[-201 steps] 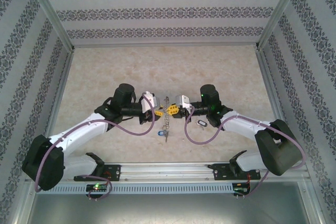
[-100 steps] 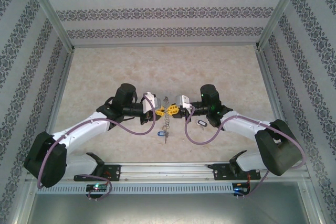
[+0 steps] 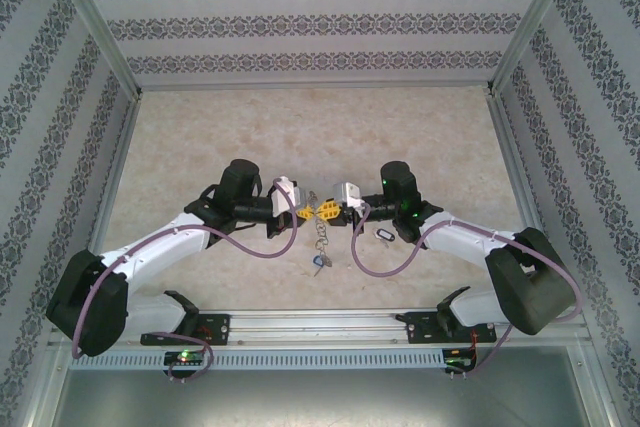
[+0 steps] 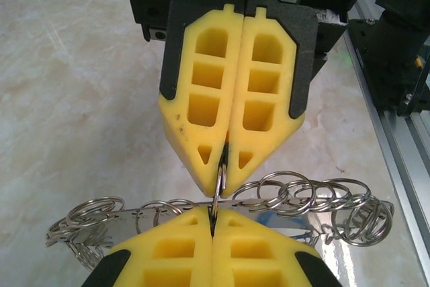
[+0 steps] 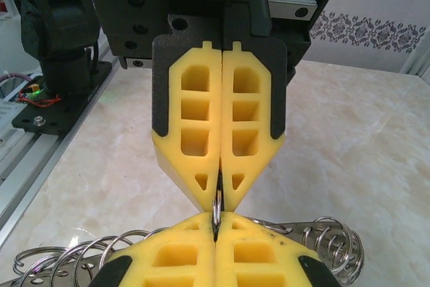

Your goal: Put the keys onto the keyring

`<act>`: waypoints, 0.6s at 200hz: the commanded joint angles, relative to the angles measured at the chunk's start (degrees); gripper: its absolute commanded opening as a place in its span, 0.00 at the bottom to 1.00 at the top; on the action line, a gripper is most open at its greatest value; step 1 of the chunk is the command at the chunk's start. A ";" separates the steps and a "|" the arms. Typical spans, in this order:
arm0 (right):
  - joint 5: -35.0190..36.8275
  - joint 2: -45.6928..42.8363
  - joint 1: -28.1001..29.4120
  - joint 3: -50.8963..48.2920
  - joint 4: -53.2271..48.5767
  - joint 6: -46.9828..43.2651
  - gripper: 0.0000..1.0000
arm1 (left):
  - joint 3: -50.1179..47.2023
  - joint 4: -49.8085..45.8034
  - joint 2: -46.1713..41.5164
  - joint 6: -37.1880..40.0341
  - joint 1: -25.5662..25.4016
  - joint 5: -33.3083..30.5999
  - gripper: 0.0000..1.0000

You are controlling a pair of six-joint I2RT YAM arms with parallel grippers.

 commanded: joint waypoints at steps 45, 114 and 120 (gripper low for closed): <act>3.00 0.34 0.66 3.34 -12.35 -8.87 0.09 | 4.60 -9.07 0.02 5.31 0.24 -2.87 0.00; 4.41 1.42 1.38 5.17 -15.31 -10.32 0.16 | 6.59 -12.67 2.08 7.24 0.24 -4.47 0.00; 4.60 1.44 1.22 5.06 -15.01 -9.82 0.16 | 6.55 -12.66 2.23 7.24 0.21 -4.55 0.00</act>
